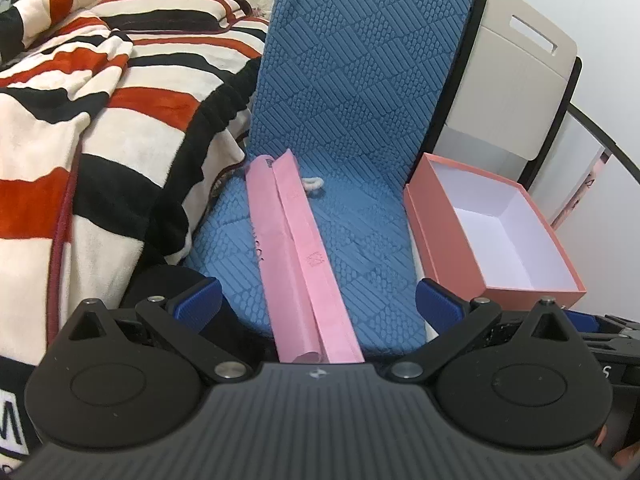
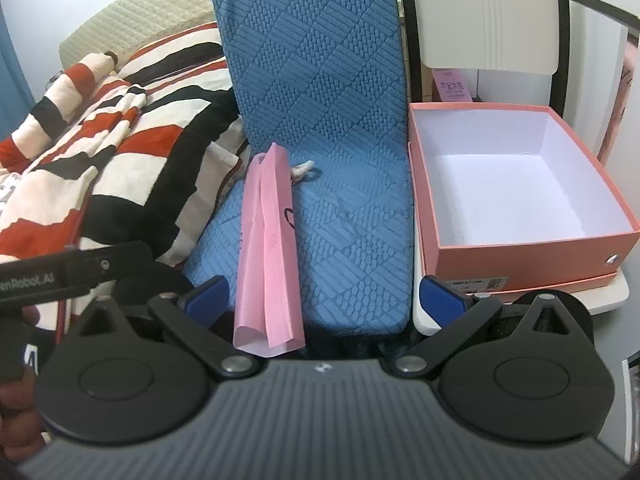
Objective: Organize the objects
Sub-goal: 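Move both tools toward the flattened pink paper bag on the cushion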
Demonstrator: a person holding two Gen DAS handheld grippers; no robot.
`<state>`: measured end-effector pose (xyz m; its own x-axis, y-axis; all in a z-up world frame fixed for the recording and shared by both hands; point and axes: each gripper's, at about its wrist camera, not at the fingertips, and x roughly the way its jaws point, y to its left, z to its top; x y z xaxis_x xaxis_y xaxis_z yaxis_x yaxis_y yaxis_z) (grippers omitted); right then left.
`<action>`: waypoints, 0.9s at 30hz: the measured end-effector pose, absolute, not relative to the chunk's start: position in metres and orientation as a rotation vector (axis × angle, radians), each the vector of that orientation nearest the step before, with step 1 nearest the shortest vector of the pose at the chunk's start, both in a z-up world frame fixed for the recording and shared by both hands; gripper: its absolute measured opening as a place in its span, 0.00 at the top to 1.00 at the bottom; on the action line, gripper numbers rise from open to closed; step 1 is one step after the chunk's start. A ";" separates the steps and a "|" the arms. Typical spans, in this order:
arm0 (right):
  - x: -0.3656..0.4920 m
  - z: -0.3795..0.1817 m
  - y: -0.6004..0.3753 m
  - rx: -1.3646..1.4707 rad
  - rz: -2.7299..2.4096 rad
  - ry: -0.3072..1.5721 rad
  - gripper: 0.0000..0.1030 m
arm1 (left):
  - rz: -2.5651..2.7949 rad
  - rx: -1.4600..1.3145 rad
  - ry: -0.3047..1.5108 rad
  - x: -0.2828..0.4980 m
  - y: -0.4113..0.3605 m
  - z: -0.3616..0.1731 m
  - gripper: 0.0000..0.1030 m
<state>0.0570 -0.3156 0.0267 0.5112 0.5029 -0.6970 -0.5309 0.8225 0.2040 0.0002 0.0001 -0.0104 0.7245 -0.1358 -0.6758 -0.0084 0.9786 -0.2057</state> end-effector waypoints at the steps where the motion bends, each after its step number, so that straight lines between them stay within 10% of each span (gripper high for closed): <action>1: 0.058 0.025 -0.316 -0.037 0.623 0.828 0.00 | -0.064 -0.199 0.756 0.000 0.001 -0.011 0.00; 27: 0.067 0.004 -0.312 -0.047 0.624 0.889 0.00 | -0.059 -0.217 0.752 0.006 0.013 -0.027 0.00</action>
